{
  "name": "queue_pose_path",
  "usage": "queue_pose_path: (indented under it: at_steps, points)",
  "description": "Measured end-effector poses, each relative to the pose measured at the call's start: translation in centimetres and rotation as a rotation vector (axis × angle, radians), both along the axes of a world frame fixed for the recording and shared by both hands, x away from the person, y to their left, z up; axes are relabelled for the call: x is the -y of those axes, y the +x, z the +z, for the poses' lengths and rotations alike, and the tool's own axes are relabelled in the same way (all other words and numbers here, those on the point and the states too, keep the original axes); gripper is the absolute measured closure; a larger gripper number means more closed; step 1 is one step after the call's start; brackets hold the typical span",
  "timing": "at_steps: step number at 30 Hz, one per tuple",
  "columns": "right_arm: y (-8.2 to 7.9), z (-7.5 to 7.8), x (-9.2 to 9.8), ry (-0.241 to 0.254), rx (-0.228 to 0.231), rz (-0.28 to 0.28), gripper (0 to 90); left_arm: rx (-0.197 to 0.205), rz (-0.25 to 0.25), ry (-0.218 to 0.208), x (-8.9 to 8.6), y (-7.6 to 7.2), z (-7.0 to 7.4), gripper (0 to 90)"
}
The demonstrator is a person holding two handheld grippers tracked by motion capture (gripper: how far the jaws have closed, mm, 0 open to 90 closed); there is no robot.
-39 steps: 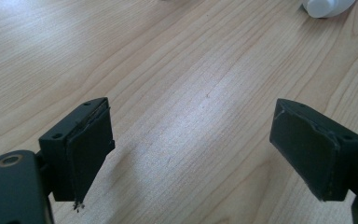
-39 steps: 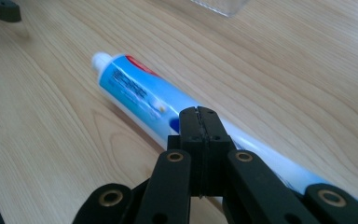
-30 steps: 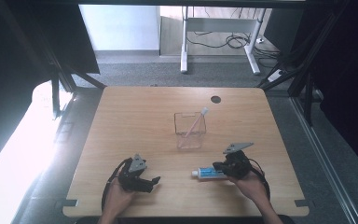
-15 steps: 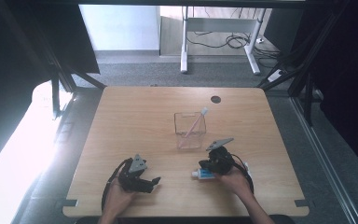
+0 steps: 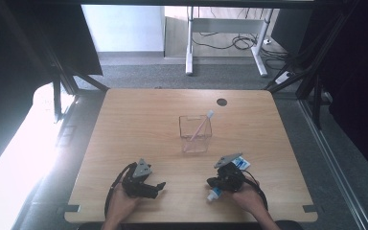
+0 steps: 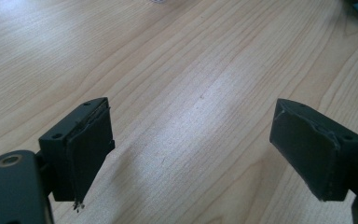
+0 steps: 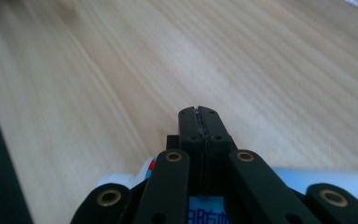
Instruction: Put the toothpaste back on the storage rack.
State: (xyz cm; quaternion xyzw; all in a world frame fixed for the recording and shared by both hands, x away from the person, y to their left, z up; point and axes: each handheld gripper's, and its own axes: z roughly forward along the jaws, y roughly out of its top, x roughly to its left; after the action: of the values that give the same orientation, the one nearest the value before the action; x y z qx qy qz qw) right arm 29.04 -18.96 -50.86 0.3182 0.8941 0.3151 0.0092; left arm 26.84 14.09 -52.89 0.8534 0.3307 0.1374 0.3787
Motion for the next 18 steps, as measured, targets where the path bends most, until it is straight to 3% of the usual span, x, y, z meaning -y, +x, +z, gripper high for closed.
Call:
queue_pose_path:
  at_steps: [10, 18]
  points:
    - [-2.3, 0.4, 2.7, -0.032, -0.010, 0.009, 86.9, 0.000, 0.001, -0.006, 0.0, 0.0, 0.1, 13.3]
    - [-2.9, 0.6, 5.1, -0.055, -0.015, -0.019, 85.4, 0.002, 0.001, -0.008, 0.0, 0.0, 0.1, 13.4]
